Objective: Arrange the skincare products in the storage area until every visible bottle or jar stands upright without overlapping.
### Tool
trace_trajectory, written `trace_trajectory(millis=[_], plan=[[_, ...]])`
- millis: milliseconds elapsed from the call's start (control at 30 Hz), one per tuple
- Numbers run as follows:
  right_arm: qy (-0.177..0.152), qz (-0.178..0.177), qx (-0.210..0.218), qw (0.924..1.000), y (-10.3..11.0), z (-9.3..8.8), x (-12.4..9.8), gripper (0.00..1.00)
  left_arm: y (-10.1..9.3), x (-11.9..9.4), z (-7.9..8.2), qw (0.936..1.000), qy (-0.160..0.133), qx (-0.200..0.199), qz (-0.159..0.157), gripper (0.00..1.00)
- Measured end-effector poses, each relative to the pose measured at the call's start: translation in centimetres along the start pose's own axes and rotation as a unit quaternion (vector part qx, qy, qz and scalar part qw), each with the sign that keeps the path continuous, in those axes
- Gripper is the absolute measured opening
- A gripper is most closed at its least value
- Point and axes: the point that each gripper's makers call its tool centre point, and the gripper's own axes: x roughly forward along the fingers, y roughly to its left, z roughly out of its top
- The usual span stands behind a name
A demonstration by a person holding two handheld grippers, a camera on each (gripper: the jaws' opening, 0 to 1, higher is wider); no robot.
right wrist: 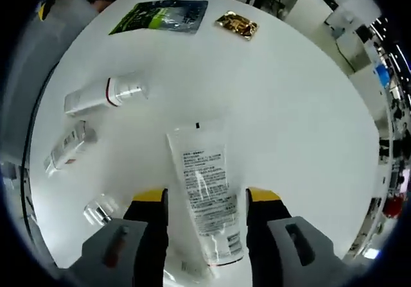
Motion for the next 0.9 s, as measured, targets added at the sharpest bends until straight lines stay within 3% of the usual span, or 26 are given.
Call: trace_trajectory(millis=[267,367,433,533,767,900], plan=[[0.030,0.047,-0.034,0.9979,0.5,0.4,0.4,0.32,0.0,0.1,-0.2,1.0000,0.006,-0.003,-0.001,0.79],[0.057,0.063,-0.006,0.9964,0.6,0.1,0.3,0.32,-0.2,0.1,-0.2,1.0000,0.009,-0.002,-0.003,0.79],[0.063,0.061,0.005,0.9961,0.1,0.4,0.5,0.32,-0.1,0.1,-0.3,0.9999,0.011,-0.003,-0.002,0.78],[0.072,0.063,-0.022,0.9952,0.3,0.3,0.5,0.32,-0.1,0.1,-0.4,0.9999,0.011,-0.005,-0.002,0.78],[0.054,0.056,-0.008,0.9969,0.3,0.3,0.4,0.30,-0.3,0.2,-0.5,0.9998,0.017,-0.007,-0.006,0.77],[0.074,0.056,-0.015,0.9956,0.4,0.4,0.5,0.29,-0.6,0.3,-1.0,0.9996,0.026,-0.004,-0.013,0.76]])
